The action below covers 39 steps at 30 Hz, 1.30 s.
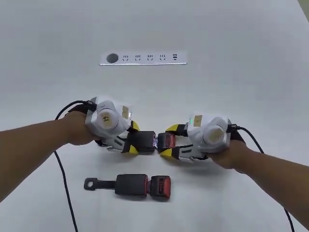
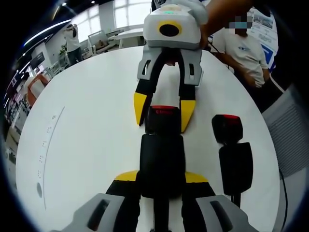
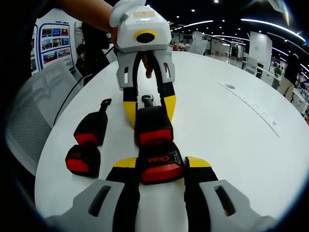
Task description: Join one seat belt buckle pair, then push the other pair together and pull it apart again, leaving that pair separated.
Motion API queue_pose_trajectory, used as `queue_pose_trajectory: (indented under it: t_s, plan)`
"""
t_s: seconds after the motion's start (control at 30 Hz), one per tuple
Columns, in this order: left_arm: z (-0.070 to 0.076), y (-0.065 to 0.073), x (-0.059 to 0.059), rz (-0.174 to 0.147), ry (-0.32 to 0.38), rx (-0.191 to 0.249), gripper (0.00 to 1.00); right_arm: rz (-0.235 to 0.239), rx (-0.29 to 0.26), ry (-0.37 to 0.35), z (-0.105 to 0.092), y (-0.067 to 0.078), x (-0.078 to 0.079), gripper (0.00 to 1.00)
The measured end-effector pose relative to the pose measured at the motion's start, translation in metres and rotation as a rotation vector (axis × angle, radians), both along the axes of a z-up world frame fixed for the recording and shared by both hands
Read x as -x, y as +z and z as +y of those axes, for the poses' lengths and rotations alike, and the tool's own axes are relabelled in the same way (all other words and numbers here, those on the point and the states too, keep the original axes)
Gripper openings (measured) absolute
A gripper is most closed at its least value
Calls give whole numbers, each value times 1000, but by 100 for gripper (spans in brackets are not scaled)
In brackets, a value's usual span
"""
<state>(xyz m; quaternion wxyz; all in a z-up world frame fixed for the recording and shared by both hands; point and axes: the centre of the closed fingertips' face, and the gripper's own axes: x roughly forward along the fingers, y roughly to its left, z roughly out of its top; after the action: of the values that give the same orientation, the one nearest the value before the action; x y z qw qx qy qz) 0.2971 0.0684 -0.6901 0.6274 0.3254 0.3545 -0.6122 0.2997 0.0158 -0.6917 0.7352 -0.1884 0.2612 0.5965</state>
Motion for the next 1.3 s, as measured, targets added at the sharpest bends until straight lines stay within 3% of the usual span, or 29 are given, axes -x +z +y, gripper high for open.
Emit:
queue_pose_trajectory:
  t_s: [0.23, 1.3]
  plan:
    - [4, -4, -4, 2, -1, 0, 33, -5, 6, 9, 2, 0, 1, 33]
    - [2, -2, -1, 2, -12, -9, 33, -10, 25, 32, -3, 1, 2, 34]
